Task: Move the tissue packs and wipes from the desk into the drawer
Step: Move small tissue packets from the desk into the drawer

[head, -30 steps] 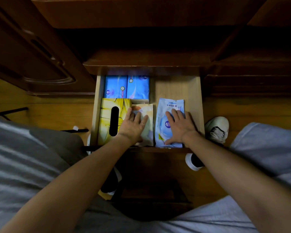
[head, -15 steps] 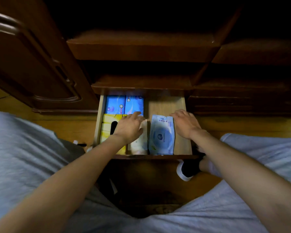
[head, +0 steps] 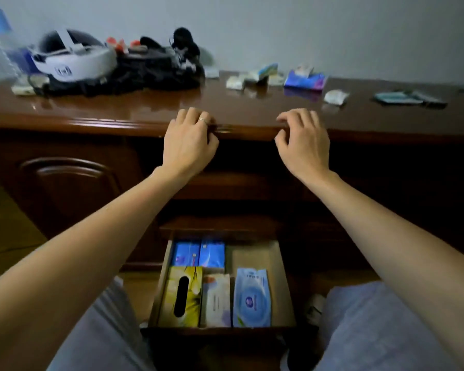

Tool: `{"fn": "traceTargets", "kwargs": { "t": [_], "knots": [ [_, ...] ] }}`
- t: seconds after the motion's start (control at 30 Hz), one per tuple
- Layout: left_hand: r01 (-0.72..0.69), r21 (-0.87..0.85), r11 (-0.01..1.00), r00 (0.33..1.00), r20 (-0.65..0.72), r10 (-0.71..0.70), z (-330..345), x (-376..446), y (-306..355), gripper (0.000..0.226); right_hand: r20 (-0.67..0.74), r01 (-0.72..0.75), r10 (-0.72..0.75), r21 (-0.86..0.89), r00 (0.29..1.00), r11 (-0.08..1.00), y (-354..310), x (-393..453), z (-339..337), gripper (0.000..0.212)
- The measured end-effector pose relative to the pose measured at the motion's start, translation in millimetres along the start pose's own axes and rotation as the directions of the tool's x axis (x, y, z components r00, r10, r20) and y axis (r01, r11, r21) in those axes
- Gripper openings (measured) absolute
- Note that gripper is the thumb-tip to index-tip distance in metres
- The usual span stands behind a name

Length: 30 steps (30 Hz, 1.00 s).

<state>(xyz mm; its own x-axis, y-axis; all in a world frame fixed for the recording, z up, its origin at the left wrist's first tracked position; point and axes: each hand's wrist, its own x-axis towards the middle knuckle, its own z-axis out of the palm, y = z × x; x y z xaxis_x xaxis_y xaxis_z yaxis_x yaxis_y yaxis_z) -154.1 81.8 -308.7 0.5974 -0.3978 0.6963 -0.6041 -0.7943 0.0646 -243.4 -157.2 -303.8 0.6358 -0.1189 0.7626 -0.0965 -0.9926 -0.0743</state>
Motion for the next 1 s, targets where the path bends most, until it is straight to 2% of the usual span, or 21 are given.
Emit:
{"fn": "traceTargets", "kwargs": {
  "t": [0.07, 0.1, 0.17, 0.23, 0.3, 0.37, 0.47, 0.57, 0.67, 0.77, 0.9, 1.0],
  "knots": [
    [0.031, 0.02, 0.999, 0.991, 0.131, -0.034, 5, 19, -4, 0.037, 0.167, -0.123, 0.123, -0.012, 0.978, 0.992, 4, 20, 5, 0.034],
    [0.038, 0.035, 0.999, 0.988, 0.148, -0.043, 9, 25, -4, 0.039, 0.23, -0.164, 0.17, -0.042, 0.958, 0.985, 6, 25, 10, 0.036],
    [0.059, 0.04, 0.997, 0.993, 0.098, -0.063, 14, 40, -4, 0.042, 0.213, -0.127, 0.153, -0.131, 0.965, 0.983, 9, 30, 20, 0.038],
    [0.081, 0.024, 0.996, 0.995, 0.051, -0.082, 18, 59, -4, 0.044, 0.116, -0.079, 0.102, -0.186, 0.988, 0.979, 12, 38, 26, 0.037],
    [0.091, 0.047, 0.995, 0.991, 0.098, -0.095, 23, 81, -7, 0.044, 0.085, -0.087, 0.108, -0.225, 0.99, 0.971, 17, 54, 30, 0.036],
    [0.106, 0.069, 0.992, 0.983, 0.143, -0.115, 33, 102, -7, 0.04, 0.124, -0.128, 0.164, -0.255, 0.979, 0.958, 21, 75, 35, 0.035],
    [0.119, 0.038, 0.992, 0.984, 0.131, -0.123, 59, 134, -3, 0.033, 0.256, -0.171, 0.25, -0.294, 0.934, 0.94, 25, 106, 51, 0.037],
    [0.177, -0.058, 0.982, 0.966, 0.203, -0.162, 92, 169, 1, 0.047, 0.361, -0.196, 0.309, -0.316, 0.88, 0.928, 29, 138, 74, 0.033],
    [0.175, -0.094, 0.98, 0.947, 0.289, -0.142, 127, 203, -1, 0.06, 0.373, -0.206, 0.291, -0.252, 0.881, 0.946, 31, 172, 103, 0.031],
    [0.164, -0.079, 0.983, 0.929, 0.348, -0.127, 160, 229, -13, 0.066, 0.437, -0.138, 0.224, -0.22, 0.871, 0.966, 34, 205, 141, 0.033],
    [0.211, -0.115, 0.971, 0.909, 0.388, -0.152, 195, 257, -28, 0.071, 0.568, 0.093, 0.11, -0.317, 0.815, 0.944, 41, 242, 194, 0.035],
    [0.223, -0.161, 0.962, 0.893, 0.43, -0.135, 208, 271, -33, 0.058, 0.635, 0.128, 0.091, -0.291, 0.768, 0.948, 45, 262, 220, 0.048]
  ]
}}
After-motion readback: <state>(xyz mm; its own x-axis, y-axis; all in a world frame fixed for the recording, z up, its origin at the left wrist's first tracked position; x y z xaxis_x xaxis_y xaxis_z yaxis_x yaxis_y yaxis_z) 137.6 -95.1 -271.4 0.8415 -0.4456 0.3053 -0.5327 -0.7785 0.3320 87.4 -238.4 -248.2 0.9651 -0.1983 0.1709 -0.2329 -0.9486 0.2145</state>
